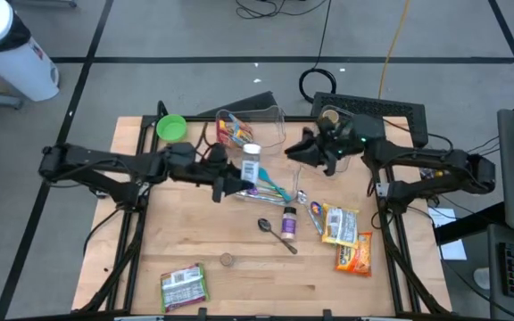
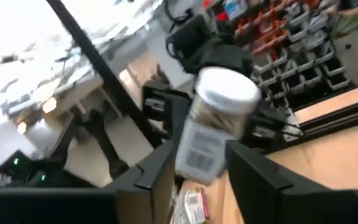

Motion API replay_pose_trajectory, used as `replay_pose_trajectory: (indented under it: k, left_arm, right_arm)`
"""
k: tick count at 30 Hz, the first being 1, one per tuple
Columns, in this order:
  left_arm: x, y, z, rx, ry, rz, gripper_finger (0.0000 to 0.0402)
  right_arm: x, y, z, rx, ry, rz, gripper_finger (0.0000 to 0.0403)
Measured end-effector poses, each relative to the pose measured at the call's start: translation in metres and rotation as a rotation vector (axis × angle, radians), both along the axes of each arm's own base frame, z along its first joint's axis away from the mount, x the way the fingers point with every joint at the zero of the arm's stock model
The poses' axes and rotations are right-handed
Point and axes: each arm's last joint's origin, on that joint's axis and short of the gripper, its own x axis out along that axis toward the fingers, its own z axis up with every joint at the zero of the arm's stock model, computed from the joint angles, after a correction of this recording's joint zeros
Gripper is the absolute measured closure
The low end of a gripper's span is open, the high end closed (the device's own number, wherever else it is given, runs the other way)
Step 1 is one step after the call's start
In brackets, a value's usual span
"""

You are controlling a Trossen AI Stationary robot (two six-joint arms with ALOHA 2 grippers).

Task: Pick & Place Food Item
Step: Put the white seasoning bottle into the top right transparent bin

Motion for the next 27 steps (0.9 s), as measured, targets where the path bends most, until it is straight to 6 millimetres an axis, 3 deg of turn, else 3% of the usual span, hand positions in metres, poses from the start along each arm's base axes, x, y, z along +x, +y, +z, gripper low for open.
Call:
replay_pose_trajectory:
  k: [8,14,19,27]
  left_arm:
    - [0.009,0.003,-0.007,-0.059,0.025,-0.079,0.0197]
    - [0.009,-0.003,-0.009,-0.094,0.046,-0.119,0.0197]
    - [0.009,-0.003,-0.01,-0.097,0.061,-0.117,0.0197]
    - [0.009,-0.003,-0.01,-0.1,0.061,-0.116,0.0197]
  right_arm:
    - [0.022,-0.013,0.039,-0.085,0.107,0.128,0.0214]
    - [0.034,-0.035,0.06,0.01,0.157,0.3,0.0164]
    - [0.055,-0.045,0.046,0.117,0.262,0.499,0.0129]
    - [0.076,-0.057,0.02,0.153,0.313,0.514,0.0098]
